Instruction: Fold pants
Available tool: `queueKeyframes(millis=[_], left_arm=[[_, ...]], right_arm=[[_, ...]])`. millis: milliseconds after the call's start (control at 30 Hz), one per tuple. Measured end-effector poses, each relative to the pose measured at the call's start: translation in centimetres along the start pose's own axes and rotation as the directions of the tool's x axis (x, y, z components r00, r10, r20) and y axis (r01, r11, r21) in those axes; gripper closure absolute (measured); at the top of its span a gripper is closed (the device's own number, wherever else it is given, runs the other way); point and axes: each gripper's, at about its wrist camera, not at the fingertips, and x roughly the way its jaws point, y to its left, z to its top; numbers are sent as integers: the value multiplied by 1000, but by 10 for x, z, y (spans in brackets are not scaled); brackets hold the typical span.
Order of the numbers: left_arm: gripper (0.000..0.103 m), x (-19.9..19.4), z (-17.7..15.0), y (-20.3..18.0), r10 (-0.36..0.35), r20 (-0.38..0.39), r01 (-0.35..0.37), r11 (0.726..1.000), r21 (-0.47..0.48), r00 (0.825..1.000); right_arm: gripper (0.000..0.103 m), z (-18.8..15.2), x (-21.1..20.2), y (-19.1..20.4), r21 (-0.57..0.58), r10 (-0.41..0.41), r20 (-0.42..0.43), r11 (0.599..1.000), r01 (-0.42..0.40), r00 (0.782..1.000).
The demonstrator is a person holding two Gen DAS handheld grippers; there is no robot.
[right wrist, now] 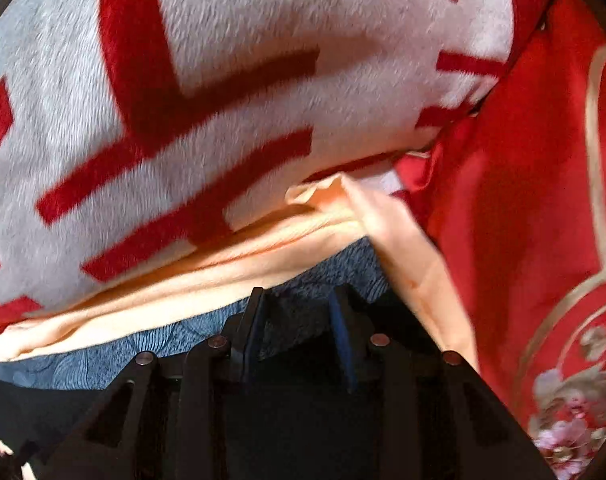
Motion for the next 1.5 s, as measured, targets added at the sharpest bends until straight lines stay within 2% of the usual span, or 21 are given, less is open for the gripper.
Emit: queueKeyframes(millis=[67,167,233,333,400,467,567,733,933,1067,1167,1233,1333,1433,1500], left_arm=[[0,3,1,-4,7,-8,-7,1000,1,1000],[0,3,5,-22,17,-14,-17,1000,10,1000],[0,3,5,-24,24,-14,-24,1000,15,1000],[0,0,10,-28,32,-13,-32,999,17,999],[0,-2,15,-35,38,-11,-37,999,17,999],[0,-2,16,-35,38,-12,-37,999,11,999],[0,-1,15,-34,29,-21,-30,999,-11,999],[0,-1,18,-36,25,-29,-25,999,-22,999],[0,0,19,-37,31,-32,-31,999,-14,999],[0,2,21,-29,39,-35,-40,999,0,999],[0,-2,22,-36,55,-30,-55,998,13,998],[0,-3,22,-39,62,-27,-61,998,13,998],[0,-3,24,-41,66,-31,-66,998,11,997],[0,-4,24,-45,83,-24,-82,996,24,996],[0,-9,25,-51,105,-16,-104,994,34,994]], right_arm=[[68,-4,-17,-4,25,70,-13,997,-69,997],[67,-27,-44,-4,-14,138,-23,990,-138,990],[60,-50,-57,-3,-44,160,-42,986,-162,986],[58,-81,-55,3,-75,145,-89,986,-152,985],[58,-96,-39,4,-61,128,-127,989,-137,984],[56,-102,-35,6,-72,125,-94,989,-132,988],[47,-104,-38,13,-100,121,-94,986,-130,988],[47,-98,-44,16,-82,138,-129,985,-149,982],[47,-106,-60,15,-65,139,-165,986,-151,976],[47,-122,-69,11,-51,147,-184,986,-159,972],[47,-147,-81,0,-37,164,-189,984,-174,968],[47,-151,-83,-2,-19,188,-194,980,-196,963],[47,-158,-86,-8,34,268,-193,963,-267,944],[47,-185,-99,-32,107,396,-147,918,-383,907],[47,-191,-103,-41,182,457,-91,881,-436,885]])
